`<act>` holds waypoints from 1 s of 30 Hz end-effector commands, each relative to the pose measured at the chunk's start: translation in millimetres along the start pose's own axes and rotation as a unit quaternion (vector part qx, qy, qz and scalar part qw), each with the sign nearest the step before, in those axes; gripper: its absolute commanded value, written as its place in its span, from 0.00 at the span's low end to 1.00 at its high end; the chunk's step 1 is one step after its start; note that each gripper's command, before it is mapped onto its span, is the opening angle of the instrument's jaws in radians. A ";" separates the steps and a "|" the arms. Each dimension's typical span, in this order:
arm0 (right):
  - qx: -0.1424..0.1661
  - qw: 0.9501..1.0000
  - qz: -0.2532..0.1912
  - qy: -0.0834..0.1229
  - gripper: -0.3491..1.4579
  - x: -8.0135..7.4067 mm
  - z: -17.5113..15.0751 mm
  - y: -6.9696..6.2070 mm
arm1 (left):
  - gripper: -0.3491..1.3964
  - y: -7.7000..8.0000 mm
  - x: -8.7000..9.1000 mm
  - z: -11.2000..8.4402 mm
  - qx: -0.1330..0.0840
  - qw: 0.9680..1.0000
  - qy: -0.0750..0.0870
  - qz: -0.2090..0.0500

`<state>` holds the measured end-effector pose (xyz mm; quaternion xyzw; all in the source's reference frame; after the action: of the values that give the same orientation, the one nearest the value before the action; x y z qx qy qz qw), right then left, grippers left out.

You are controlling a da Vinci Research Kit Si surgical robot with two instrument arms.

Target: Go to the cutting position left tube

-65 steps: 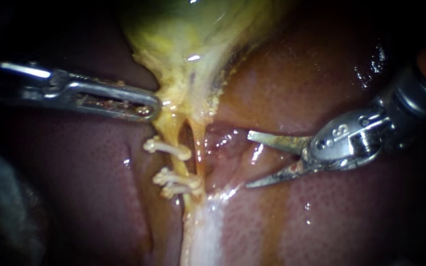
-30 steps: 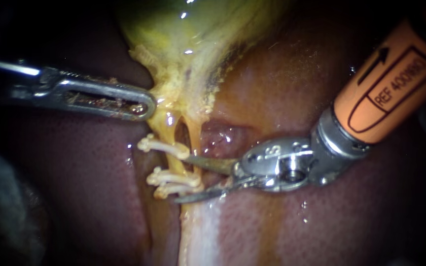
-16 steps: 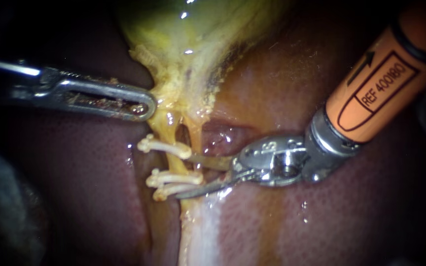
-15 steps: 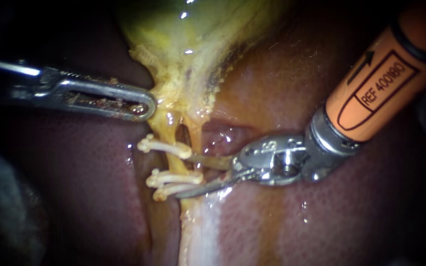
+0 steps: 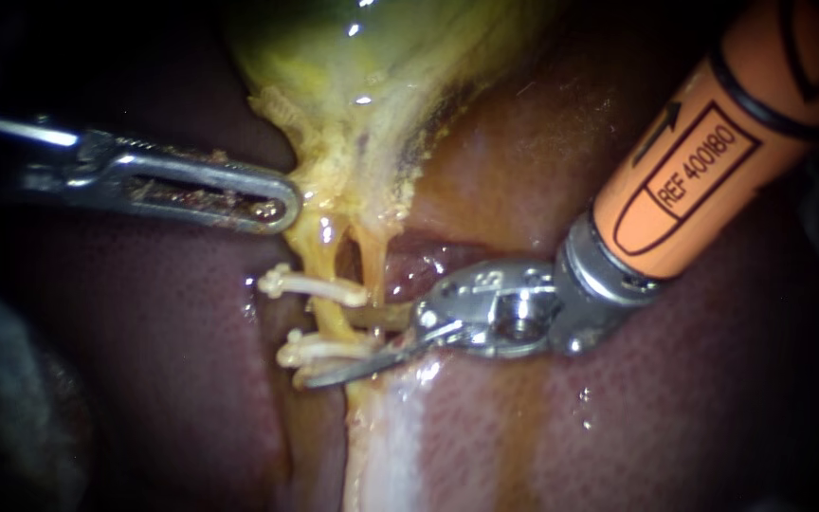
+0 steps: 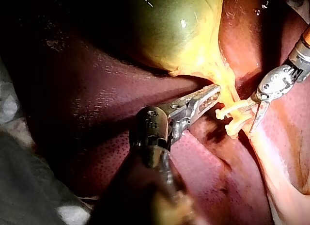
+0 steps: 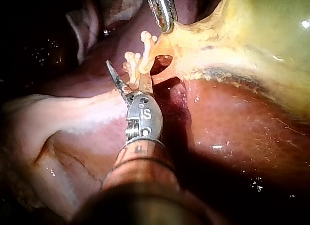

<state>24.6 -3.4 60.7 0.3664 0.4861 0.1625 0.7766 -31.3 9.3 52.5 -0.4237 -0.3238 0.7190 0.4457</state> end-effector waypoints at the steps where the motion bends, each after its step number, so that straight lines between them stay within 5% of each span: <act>1: 0.000 1.000 0.003 0.003 0.98 0.1 0.2 0.0 | 0.00 0.0 0.0 0.0 0.000 1.000 0.000 0.000; 20: -0.009 0.996 0.076 0.036 0.98 1.7 5.0 1.2 | 0.00 0.0 0.1 0.2 0.000 1.000 0.000 0.000; 30: 0.001 0.994 0.087 0.058 0.98 2.8 5.3 0.3 | 0.00 0.0 0.1 0.2 0.000 1.000 0.000 0.000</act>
<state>30.6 -3.8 60.5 0.4010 0.4971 0.2495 0.7279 -31.4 9.3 52.6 -0.4238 -0.3236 0.7189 0.4460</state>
